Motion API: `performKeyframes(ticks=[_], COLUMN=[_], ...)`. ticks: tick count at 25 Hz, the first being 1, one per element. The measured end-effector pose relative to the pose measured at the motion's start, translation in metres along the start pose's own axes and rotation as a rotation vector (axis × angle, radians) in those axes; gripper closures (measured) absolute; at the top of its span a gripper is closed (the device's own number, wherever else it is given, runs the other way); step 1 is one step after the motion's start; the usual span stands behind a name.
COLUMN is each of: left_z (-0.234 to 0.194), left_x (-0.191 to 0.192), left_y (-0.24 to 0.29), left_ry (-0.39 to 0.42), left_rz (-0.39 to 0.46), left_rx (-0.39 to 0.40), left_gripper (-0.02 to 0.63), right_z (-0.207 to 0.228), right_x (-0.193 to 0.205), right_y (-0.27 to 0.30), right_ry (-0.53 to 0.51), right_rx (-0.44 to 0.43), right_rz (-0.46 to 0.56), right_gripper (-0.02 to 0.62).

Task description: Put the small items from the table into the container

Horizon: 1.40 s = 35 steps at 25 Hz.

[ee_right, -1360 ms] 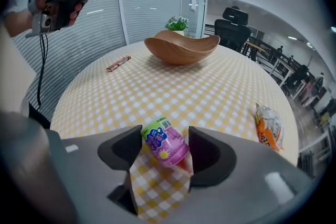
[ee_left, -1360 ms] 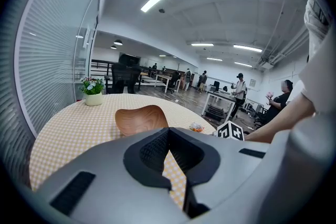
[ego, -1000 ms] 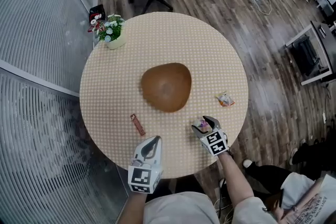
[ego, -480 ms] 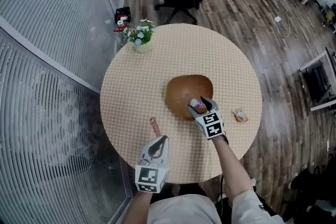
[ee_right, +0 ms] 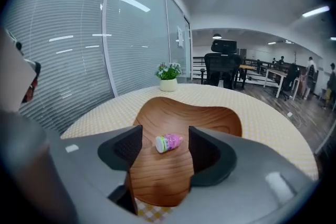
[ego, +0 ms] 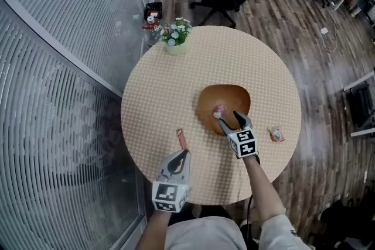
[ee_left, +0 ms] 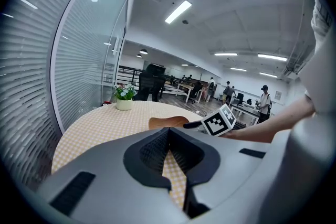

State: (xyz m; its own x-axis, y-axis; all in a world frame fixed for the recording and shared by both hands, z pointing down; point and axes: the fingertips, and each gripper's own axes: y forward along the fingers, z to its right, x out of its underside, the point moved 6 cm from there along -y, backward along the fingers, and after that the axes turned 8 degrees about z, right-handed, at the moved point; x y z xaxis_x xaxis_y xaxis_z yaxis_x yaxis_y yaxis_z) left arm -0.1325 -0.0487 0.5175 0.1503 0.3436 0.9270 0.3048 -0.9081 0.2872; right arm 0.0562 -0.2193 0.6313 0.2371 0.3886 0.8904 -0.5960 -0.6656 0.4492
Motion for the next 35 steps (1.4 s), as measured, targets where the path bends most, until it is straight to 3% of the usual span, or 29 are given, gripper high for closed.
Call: performKeyframes(ticks=[2, 5, 13, 25, 35], left_z=[0.002, 0.006, 0.009, 0.003, -0.035], left_x=[-0.002, -0.007, -0.005, -0.002, 0.012], left_y=[0.002, 0.007, 0.013, 0.004, -0.023], left_ry=[0.002, 0.012, 0.032, 0.026, 0.039], left_rz=[0.009, 0.022, 0.029, 0.046, 0.016], left_rx=[-0.002, 0.002, -0.001, 0.018, -0.009], left_gripper=[0.6, 0.6, 0.6, 0.6, 0.6], right_z=[-0.009, -0.032, -0.071, -0.095, -0.143], right_x=[-0.012, -0.028, -0.035, -0.016, -0.01], right_y=[-0.018, -0.056, -0.124, -0.145, -0.103], right_ry=[0.02, 0.003, 0.041, 0.06, 0.035], right_rx=[-0.022, -0.041, -0.005, 0.061, 0.083], right_rz=[0.052, 0.125, 0.249, 0.215, 0.137], right_gripper=[0.36, 0.594, 0.594, 0.594, 0.594])
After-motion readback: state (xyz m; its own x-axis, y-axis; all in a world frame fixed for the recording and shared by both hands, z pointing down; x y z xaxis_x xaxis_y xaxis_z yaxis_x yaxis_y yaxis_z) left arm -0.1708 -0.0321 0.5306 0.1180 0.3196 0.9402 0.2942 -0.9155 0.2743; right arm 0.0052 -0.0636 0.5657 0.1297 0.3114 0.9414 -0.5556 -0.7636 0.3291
